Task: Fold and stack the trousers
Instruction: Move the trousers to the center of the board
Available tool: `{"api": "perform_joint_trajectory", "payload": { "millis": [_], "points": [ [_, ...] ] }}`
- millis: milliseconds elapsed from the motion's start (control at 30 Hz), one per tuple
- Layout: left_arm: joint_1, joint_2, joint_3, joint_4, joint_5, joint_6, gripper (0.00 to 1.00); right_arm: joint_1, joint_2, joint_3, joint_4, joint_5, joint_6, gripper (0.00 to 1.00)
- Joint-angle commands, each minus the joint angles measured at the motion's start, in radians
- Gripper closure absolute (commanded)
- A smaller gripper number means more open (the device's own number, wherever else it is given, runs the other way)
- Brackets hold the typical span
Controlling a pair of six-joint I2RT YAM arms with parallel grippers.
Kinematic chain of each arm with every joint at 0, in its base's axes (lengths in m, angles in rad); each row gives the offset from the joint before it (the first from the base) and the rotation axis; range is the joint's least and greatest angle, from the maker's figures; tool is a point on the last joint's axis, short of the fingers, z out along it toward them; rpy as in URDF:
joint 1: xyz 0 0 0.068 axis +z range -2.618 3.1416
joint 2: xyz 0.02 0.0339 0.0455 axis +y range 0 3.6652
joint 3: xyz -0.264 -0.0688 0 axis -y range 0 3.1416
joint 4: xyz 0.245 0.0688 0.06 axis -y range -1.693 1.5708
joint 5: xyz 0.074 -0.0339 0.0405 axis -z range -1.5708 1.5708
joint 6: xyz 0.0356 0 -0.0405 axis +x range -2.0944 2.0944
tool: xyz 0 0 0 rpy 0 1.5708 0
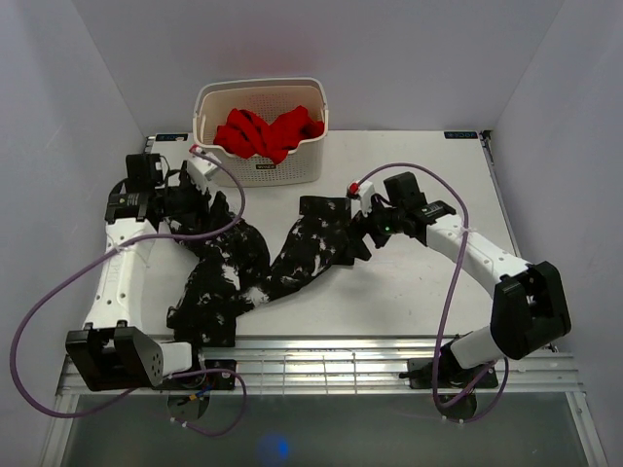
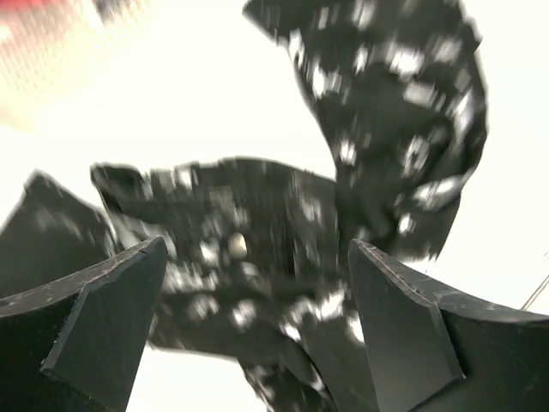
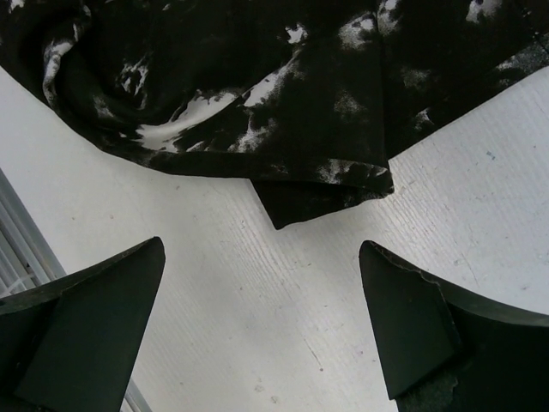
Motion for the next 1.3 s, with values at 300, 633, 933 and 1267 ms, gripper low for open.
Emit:
{"api": "perform_joint_trajectory", "payload": {
  "millis": [300,633,933,1267],
  "points": [
    [-0.181,0.294,0.208,-0.171,0.04,-0.027,0.02,0.195,0.093,-0.07,0.211,0.245,-0.197,0.04],
    [-0.298,0.431,0.188,-0.155,-0.302,-0.056,0.34,0.258,0.288,-0.084,0.33,0.504,-0.283,0.14],
    [-0.358,0.48,0.341,-0.249,-0.341,-0.082,1.0,0.2,0.238,-0.183,0.323,0.615,-0.3,0.92],
    [-0.399,0.508,0.786,0.041,-0.054,-0.619,1.0,-0.186,0.083,-0.125,0.171,0.452,-0.306,0.87]
  ]
}}
